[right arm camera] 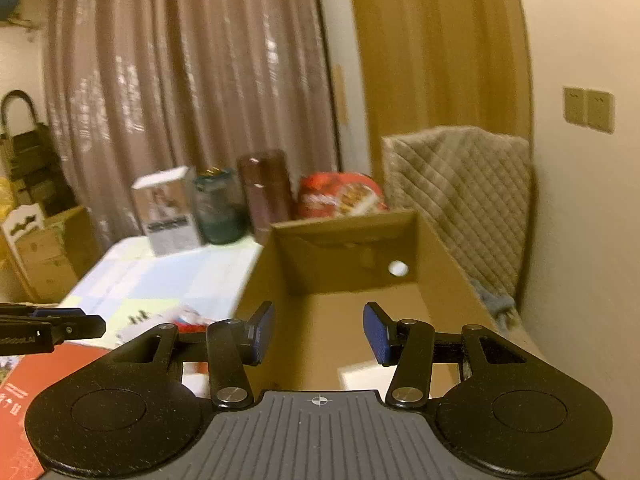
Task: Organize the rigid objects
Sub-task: 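Move both tools back to the table, right tool toward the white power bank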
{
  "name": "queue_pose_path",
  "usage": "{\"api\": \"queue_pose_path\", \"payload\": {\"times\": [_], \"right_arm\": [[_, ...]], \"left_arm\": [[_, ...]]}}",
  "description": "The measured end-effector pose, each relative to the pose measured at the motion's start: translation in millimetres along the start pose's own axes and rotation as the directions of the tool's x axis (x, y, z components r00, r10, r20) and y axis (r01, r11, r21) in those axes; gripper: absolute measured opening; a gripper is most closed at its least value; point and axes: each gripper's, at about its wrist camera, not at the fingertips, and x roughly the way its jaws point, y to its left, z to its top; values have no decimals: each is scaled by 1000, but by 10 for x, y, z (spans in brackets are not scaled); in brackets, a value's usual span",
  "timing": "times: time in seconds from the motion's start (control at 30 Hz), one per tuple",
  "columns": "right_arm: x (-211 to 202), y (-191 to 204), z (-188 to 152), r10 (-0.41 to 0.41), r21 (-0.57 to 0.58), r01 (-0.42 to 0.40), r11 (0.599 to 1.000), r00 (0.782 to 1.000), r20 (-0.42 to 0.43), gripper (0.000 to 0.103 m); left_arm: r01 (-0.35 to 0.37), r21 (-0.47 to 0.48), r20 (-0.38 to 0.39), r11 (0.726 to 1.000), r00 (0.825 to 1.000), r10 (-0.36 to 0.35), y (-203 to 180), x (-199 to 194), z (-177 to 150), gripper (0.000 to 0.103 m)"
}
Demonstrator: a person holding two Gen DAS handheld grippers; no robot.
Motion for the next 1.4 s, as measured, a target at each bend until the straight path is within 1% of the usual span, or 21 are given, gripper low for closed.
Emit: {"api": "queue_pose_path", "payload": {"times": [0.23,0.33,0.43,0.63,0.83,0.9,1.0,1.07,1.1,1.13,1.3,1.4], "right_arm": [[16,424,7,108,-47,-105,993,993,51,46],[36,647,-21,162,-75,-158,985,985,57,46],[77,904,-69,207,-138,-198,970,977,49,46],[253,1315,-255,254,-238,-254,937,967,-33,46],[480,1482,-482,249,-292,-277,915,960,-130,46],[543,1505,-561,248,-306,-290,907,954,-169,46],[658,1573,-686,245,-347,-313,884,943,-226,46],[748,1634,-773,235,-381,-320,867,939,-252,55],[779,1655,-808,227,-395,-318,862,939,-260,66],[831,1678,-845,220,-407,-317,857,938,-269,72],[1089,1757,-972,189,-418,-314,852,930,-314,75],[1301,1756,-1026,147,-408,-279,869,934,-327,80]], "left_arm": [[-115,-22,-10,993,993,115,557,-184,-148,34],[-141,-38,-29,989,990,140,740,-200,-240,33],[-155,-52,-42,987,987,153,875,-209,-337,33],[-153,-84,-66,985,987,148,1051,-131,-482,34],[-152,-86,-93,985,985,144,1175,-13,-566,34],[-149,-88,-99,985,985,141,1212,21,-573,34],[-151,-81,-101,985,985,143,1250,56,-568,34],[-153,-86,-100,984,985,144,1283,81,-559,34],[-152,-90,-102,984,984,143,1299,94,-554,34],[-149,-95,-105,984,985,139,1314,109,-549,34],[-133,-82,-114,988,986,123,1337,195,-506,39],[-131,-78,-130,988,984,120,1371,273,-492,39]]}}
